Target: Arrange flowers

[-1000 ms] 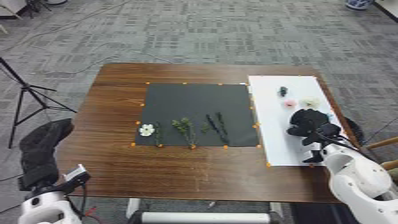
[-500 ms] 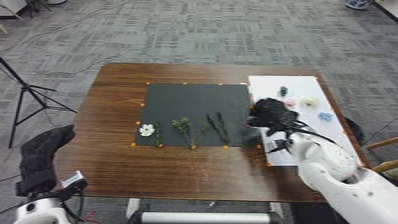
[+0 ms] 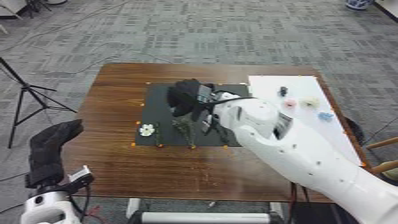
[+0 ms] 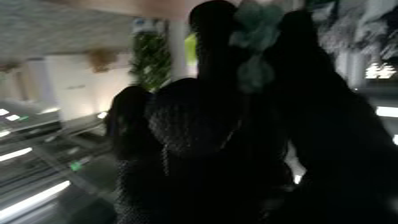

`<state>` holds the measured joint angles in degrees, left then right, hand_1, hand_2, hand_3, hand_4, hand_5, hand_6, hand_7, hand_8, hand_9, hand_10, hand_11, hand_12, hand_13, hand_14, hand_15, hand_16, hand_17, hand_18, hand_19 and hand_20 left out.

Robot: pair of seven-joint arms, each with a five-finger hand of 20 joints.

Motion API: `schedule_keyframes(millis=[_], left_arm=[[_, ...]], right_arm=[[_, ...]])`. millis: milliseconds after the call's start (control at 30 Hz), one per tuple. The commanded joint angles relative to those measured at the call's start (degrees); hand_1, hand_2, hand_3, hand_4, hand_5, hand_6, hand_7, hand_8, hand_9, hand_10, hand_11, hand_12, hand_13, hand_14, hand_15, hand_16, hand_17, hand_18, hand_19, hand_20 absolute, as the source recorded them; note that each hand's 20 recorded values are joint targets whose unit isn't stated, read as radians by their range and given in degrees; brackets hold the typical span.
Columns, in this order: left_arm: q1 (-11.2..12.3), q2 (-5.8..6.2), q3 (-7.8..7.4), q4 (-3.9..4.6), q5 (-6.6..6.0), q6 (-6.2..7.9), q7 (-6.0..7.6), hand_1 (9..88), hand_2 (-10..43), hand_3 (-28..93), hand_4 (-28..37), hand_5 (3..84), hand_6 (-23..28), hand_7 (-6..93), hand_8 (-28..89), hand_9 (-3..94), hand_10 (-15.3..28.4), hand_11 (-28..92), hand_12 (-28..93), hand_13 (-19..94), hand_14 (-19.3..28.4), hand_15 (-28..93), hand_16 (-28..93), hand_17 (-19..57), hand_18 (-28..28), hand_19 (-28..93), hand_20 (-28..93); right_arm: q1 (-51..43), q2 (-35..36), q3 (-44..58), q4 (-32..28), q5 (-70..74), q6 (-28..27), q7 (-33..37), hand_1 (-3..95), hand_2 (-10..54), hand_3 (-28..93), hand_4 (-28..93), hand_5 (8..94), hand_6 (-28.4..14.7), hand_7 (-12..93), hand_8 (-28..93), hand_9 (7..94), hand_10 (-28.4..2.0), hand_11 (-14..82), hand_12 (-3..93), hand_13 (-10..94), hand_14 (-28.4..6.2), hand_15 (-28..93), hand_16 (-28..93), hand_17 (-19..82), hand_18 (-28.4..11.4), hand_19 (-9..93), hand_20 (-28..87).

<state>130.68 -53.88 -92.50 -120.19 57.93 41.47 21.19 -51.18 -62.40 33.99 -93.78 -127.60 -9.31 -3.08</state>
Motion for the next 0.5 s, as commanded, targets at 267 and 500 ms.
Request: schedule_keyframes(millis=[267, 500], left_arm=[[-4.7, -0.3, 4.66, 1.46, 0.7, -2.15, -0.18, 31.7, 8.2, 68, -25.2, 57.8, 1.3, 24.2, -9, 57.0, 14.6, 26, 15, 46, 17.4, 25, 0, 11.7, 12.8, 13, 23], [-5.8, -0.62, 5.58, 1.57, 1.18, -2.88, -1.09, 31.3, 7.9, 68, -25.2, 57.5, 1.0, 24.4, -10, 57.1, 14.5, 26, 15, 45, 17.7, 29, 1, 6.8, 13.5, 13, 22]], right_arm=[[-6.0, -26.6, 16.2, 20.8, -25.3, -6.1, -6.2, 58.1, -9.5, 59, -21, 78.1, 2.3, 23, 7, 89.6, -8.6, 7.7, 27.4, 92, -1.9, 56, 38, 58, -15.1, 93, 56], [-10.3, -31.5, 21.1, 23.7, -31.1, -7.1, -7.7, 57.8, -9.5, 59, -21, 77.9, 2.6, 23, 6, 89.1, -8.5, 6.9, 25.9, 92, -2.0, 56, 38, 58, -15.1, 93, 56]])
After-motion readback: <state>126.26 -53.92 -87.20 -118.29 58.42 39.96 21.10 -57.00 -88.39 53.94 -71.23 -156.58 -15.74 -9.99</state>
